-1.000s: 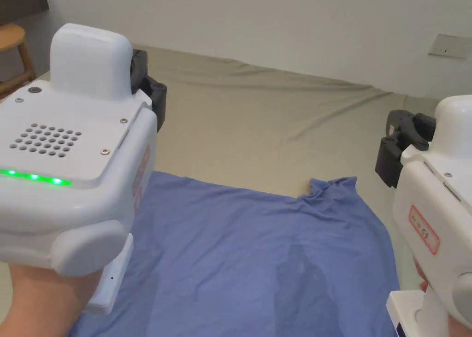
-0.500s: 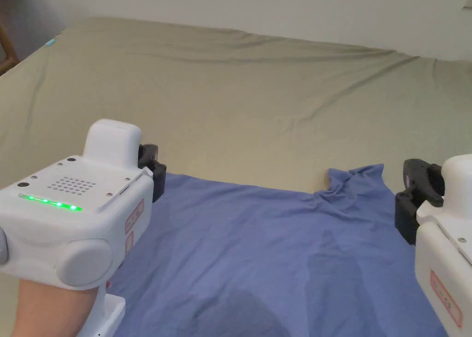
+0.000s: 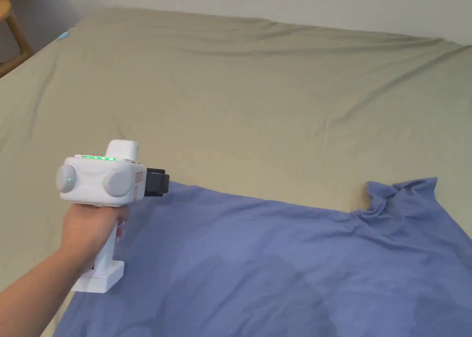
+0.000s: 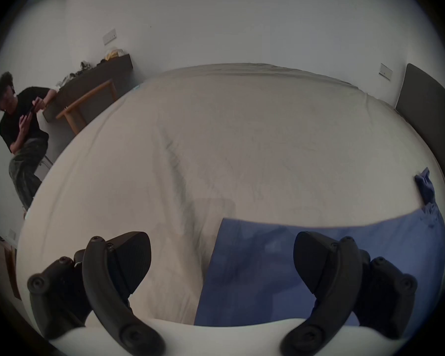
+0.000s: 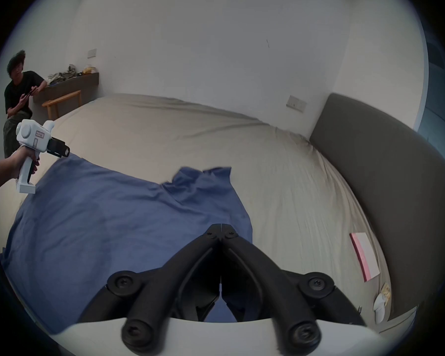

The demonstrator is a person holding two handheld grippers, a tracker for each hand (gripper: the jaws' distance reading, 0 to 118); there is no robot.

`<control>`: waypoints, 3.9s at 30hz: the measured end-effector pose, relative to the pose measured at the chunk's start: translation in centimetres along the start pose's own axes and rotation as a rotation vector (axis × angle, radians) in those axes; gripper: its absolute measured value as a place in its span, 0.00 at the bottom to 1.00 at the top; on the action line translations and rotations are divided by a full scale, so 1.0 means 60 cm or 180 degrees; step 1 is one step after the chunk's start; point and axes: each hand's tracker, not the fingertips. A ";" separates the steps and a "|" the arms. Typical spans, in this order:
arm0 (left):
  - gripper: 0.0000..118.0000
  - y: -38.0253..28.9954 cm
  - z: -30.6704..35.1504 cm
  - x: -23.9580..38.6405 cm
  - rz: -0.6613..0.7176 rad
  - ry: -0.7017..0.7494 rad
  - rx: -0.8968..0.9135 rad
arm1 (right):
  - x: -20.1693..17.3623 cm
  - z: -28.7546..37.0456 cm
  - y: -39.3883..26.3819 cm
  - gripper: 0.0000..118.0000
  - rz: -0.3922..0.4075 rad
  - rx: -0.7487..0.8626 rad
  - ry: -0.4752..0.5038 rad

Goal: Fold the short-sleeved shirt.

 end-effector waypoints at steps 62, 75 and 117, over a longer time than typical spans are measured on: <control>0.02 -0.009 0.902 -0.099 -0.0084 0.0457 0.3092 | 0.170 0.528 0.253 0.05 -0.0272 0.2159 -0.0380; 0.02 0.069 1.023 -0.120 -0.0128 0.0520 0.3424 | 0.193 0.611 0.344 0.05 -0.0262 0.2529 -0.0420; 0.02 0.518 0.501 -0.001 -0.0295 0.0497 0.2328 | 0.217 0.044 0.628 0.05 -0.0058 0.1896 -0.0297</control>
